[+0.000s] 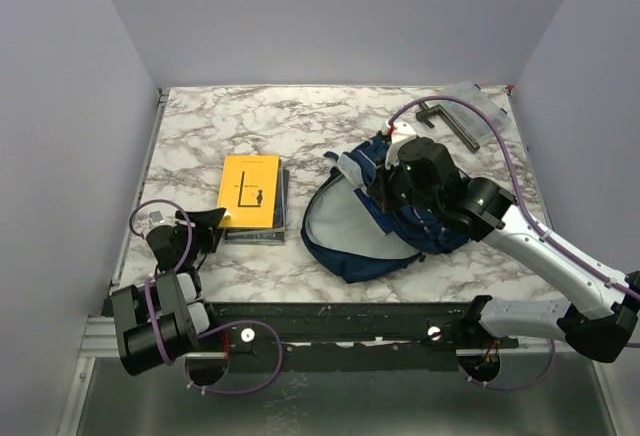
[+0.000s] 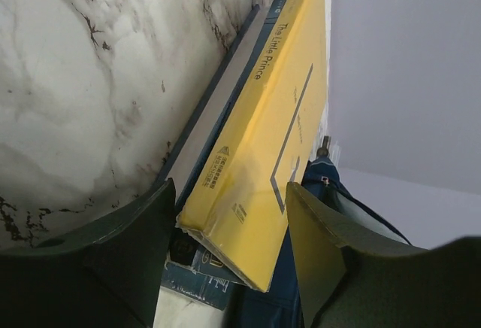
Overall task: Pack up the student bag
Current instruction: Place the book in the student bag, then pick up the book from the center of the board, then place the book in the student bag, then pick up the book from the center of the board.
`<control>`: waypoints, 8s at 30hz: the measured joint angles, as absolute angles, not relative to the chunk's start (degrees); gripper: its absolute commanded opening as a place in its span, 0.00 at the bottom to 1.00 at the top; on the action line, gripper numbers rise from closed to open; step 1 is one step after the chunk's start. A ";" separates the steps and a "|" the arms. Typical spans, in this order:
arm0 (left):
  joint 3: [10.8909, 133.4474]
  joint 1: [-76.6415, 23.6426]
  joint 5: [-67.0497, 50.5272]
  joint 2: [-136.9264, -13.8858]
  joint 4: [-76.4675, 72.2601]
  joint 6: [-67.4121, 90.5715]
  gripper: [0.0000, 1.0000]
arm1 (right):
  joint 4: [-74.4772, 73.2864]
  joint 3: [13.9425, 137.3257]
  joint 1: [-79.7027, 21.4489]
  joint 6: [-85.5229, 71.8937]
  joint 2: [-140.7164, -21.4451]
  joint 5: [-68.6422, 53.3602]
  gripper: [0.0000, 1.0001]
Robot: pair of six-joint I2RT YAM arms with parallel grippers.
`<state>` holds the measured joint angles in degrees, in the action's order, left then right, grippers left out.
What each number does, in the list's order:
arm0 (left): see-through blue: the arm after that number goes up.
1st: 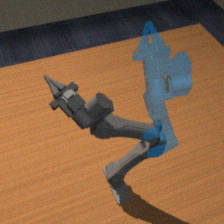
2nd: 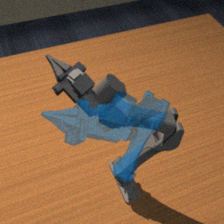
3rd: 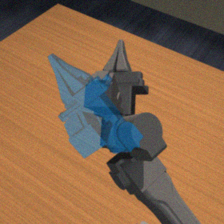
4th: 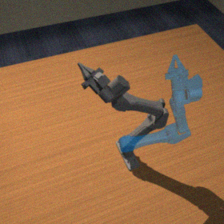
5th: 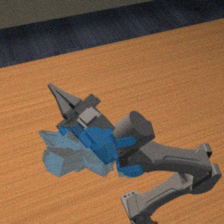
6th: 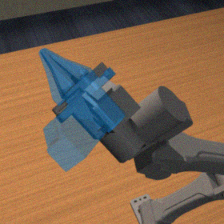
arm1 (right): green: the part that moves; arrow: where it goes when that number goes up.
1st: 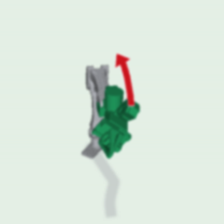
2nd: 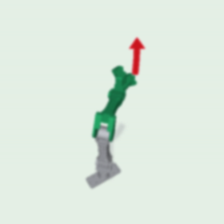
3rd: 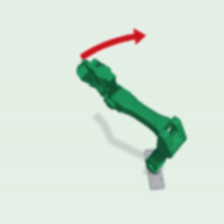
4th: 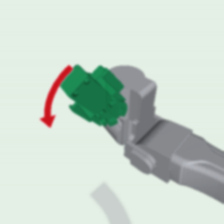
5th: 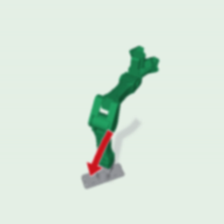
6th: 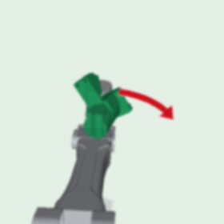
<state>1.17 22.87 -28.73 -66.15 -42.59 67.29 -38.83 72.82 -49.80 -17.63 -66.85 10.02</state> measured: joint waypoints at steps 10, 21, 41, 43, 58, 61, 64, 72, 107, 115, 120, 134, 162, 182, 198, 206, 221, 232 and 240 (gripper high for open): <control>1.04 21.34 -29.50 -83.26 -62.04 72.62 0.20 | -39.24 73.23 -49.80 -17.30 -66.87 10.04 0.01; 0.71 21.26 -30.63 -86.98 -80.29 76.79 0.00 | -39.97 73.80 -49.78 -17.08 -66.87 10.44 0.01; 20.27 16.03 -53.87 -43.81 -7.81 57.60 0.00 | -40.12 74.65 -49.80 -18.06 -67.07 13.30 0.01; 20.91 13.04 -56.97 -44.12 -5.87 57.65 0.00 | -40.12 74.65 -49.80 -18.20 -67.07 13.41 0.01; 30.72 -16.67 -50.17 -63.22 -6.13 64.95 0.00 | -40.03 74.70 -49.78 -20.18 -67.29 12.49 0.01; 34.41 -20.53 -44.01 -69.45 -8.49 67.72 0.00 | -40.03 74.70 -49.78 -20.75 -67.29 12.21 0.01; 38.98 -24.01 -39.46 -76.16 -10.79 70.17 0.00 | -40.03 74.72 -49.80 -21.04 -67.31 12.08 0.01; 50.48 -34.02 -28.60 -94.98 -18.26 75.42 0.00 | -40.23 75.66 -49.78 -21.21 -67.83 12.05 0.01; 62.92 -37.87 -18.44 -112.31 -19.77 73.25 0.71 | -42.13 76.79 -49.43 -21.61 -67.92 12.34 0.01; 64.38 -37.56 -18.41 -109.95 -11.92 70.02 0.71 | -42.13 76.79 -49.43 -21.58 -67.92 12.36 0.01; 63.51 -37.45 -17.45 -105.27 -6.83 66.94 0.71 | -42.11 76.75 -49.43 -21.58 -67.90 12.40 0.01; 42.50 -29.21 -20.47 -68.84 1.74 50.94 0.70 | -36.16 66.32 -49.56 -25.36 -65.32 8.03 0.09; 50.22 11.75 -27.94 -83.48 24.91 27.05 0.73 | -5.17 79.57 -49.56 -41.41 -109.25 -12.12 0.96; 50.22 1.58 -26.83 -86.96 24.84 26.76 0.71 | -6.07 82.24 -47.86 -45.08 -119.13 -12.14 0.89; 50.22 1.30 -27.00 -87.02 24.58 27.14 0.72 | -4.56 83.88 -41.32 -41.23 -121.69 -26.79 0.93; 50.22 1.43 -27.00 -87.02 24.56 27.16 0.72 | -9.37 91.22 -40.03 -37.74 -127.61 -32.82 0.84; 50.22 1.91 -26.96 -87.02 24.64 27.09 0.72 | 3.62 82.46 -38.28 -45.17 -129.08 -46.35 0.26; 46.89 1.78 -23.24 -70.46 24.25 27.40 0.72 | 12.80 74.83 -38.44 -57.01 -124.46 -48.10 0.01; 40.10 1.72 -20.05 -44.31 22.35 36.99 0.74 | 29.74 66.08 -37.39 -75.64 -114.48 -48.29 0.01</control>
<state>40.10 1.72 -20.05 -44.31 22.35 36.99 29.74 66.08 -37.39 -75.64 -114.48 -48.29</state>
